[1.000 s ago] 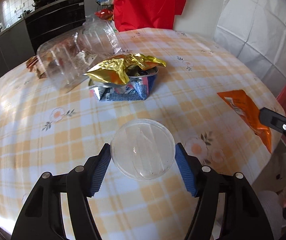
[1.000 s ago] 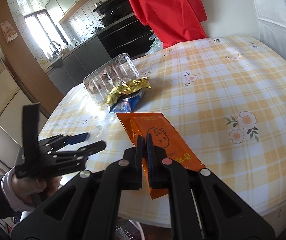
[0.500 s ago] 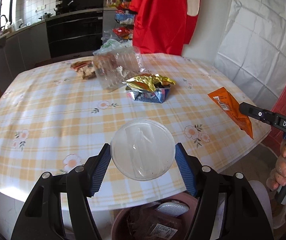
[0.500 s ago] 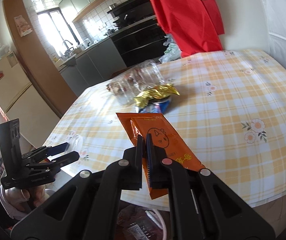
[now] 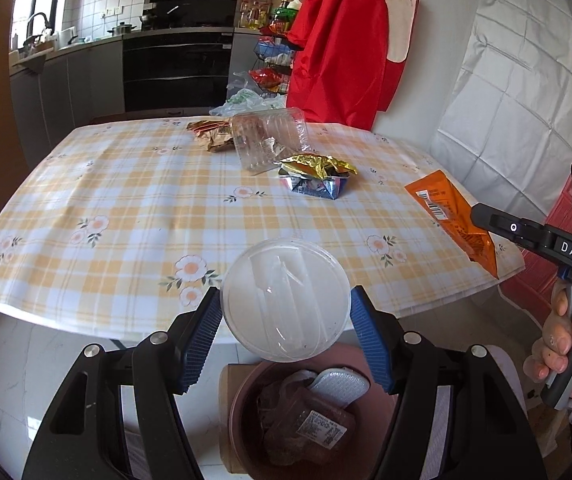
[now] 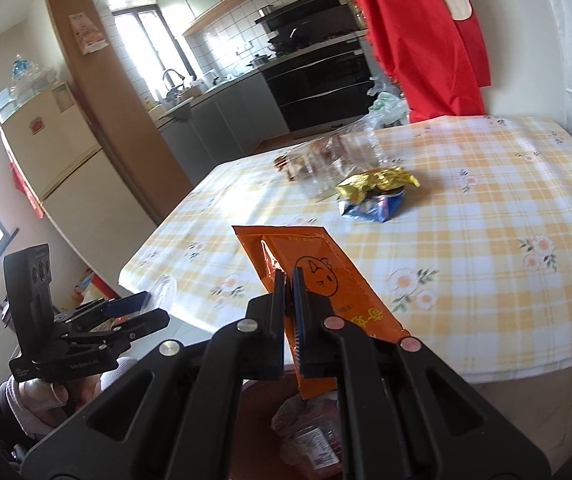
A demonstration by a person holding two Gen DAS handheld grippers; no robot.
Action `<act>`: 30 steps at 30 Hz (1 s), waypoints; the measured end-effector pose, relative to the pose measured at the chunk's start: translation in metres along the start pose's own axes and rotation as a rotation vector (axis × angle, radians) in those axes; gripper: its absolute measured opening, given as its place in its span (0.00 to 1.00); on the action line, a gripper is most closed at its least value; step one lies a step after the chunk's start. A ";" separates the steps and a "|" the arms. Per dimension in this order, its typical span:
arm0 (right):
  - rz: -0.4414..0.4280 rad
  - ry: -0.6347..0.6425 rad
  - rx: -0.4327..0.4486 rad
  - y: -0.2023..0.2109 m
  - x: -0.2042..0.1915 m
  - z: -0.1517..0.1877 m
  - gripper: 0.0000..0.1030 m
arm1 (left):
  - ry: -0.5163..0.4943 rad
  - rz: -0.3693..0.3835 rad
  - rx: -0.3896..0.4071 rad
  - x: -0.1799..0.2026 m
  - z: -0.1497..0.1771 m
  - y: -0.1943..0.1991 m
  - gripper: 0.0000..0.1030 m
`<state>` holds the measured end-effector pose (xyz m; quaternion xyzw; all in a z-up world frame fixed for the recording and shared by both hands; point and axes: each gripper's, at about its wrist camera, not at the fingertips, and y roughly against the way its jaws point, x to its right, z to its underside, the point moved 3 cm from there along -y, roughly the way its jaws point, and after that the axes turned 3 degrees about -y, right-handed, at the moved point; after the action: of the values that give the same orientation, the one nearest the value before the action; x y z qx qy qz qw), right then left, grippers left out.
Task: Collect trash
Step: 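Carry the orange packet to the bin and release it with the right gripper while the left carries the lid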
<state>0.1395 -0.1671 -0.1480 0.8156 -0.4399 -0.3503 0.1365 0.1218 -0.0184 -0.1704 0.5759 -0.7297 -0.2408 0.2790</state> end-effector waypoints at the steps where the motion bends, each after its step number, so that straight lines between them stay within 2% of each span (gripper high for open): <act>1: -0.007 0.005 -0.010 0.000 -0.005 0.006 0.08 | 0.003 -0.002 -0.001 -0.001 0.003 0.004 0.62; 7: -0.021 0.007 -0.047 0.002 -0.020 0.033 0.08 | 0.028 -0.026 -0.011 -0.010 0.020 0.017 0.62; 15: -0.038 0.032 -0.081 0.011 -0.038 0.059 0.08 | 0.038 -0.044 0.014 -0.016 0.032 0.042 0.62; 30: -0.061 0.055 -0.149 0.004 -0.051 0.082 0.08 | 0.048 -0.058 0.021 -0.019 0.036 0.050 0.62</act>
<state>0.0618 -0.1207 -0.1817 0.8254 -0.3835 -0.3638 0.1982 0.0656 0.0119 -0.1653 0.6054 -0.7083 -0.2272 0.2833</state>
